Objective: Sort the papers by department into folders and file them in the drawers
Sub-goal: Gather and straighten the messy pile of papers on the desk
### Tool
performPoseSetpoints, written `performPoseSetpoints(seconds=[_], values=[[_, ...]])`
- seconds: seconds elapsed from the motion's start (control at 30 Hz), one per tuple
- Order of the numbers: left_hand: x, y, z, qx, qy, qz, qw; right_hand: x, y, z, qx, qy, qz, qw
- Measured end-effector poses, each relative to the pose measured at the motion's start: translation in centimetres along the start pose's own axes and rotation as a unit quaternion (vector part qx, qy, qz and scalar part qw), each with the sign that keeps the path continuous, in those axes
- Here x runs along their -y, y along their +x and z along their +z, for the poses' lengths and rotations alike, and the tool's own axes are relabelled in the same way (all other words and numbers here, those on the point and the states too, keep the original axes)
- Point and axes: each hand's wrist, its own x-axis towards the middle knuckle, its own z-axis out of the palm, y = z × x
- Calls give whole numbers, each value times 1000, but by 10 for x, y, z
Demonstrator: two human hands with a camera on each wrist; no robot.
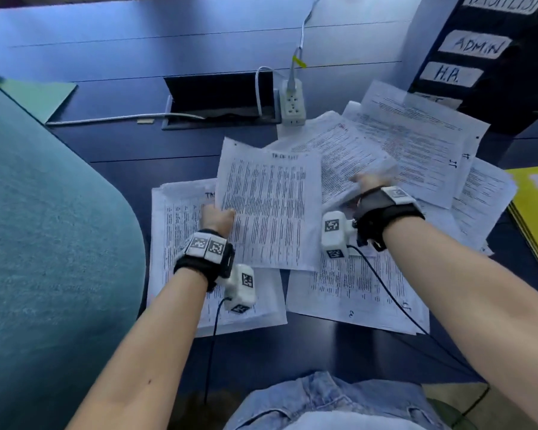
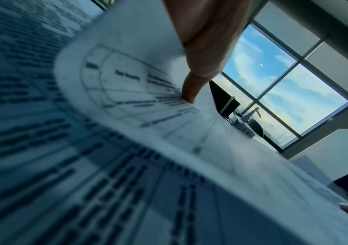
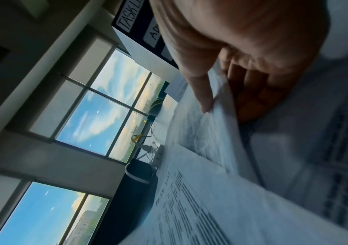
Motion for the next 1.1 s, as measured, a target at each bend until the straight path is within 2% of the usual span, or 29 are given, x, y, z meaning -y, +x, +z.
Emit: performPoseSetpoints(seconds=[0.07, 0.13, 0.27, 0.33, 0.43, 0.57, 0.67, 0.73, 0.83, 0.9, 1.0, 1.1], values=[[6, 1, 3, -2, 0, -20, 1000, -10, 15, 6, -8, 2, 13, 1000], [10, 5, 5, -4, 3, -25, 1000, -19, 28, 16, -55, 1, -4, 998], [15, 8, 7, -13, 15, -27, 999, -4, 2, 26, -129, -93, -123, 980], [15, 8, 8, -8, 19, -24, 1000, 9, -2, 24, -166, -93, -187, 964], [12, 8, 3, -1, 35, -9, 999, 39, -1, 19, -219, 0, -242, 945], [13, 10, -10, -1, 64, -15, 998, 77, 9, -4, -255, 192, -235, 918], [14, 13, -19, -8, 58, -19, 998, 92, 2, -18, -229, 263, -215, 912], [12, 13, -23, 5, 38, -22, 999, 89, -7, -16, -178, 247, -181, 935], [5, 9, -25, 45, 25, -12, 999, 64, -18, -6, -41, 154, -141, 977], [1, 4, -25, 51, 60, 11, 997, 39, -22, 1, 34, 32, -120, 992], [4, -3, -27, 65, 70, -5, 995, 1, -24, 10, 92, -108, -111, 984], [15, -8, -25, 145, 13, -23, 989, -19, -28, 20, 110, -152, -128, 974]])
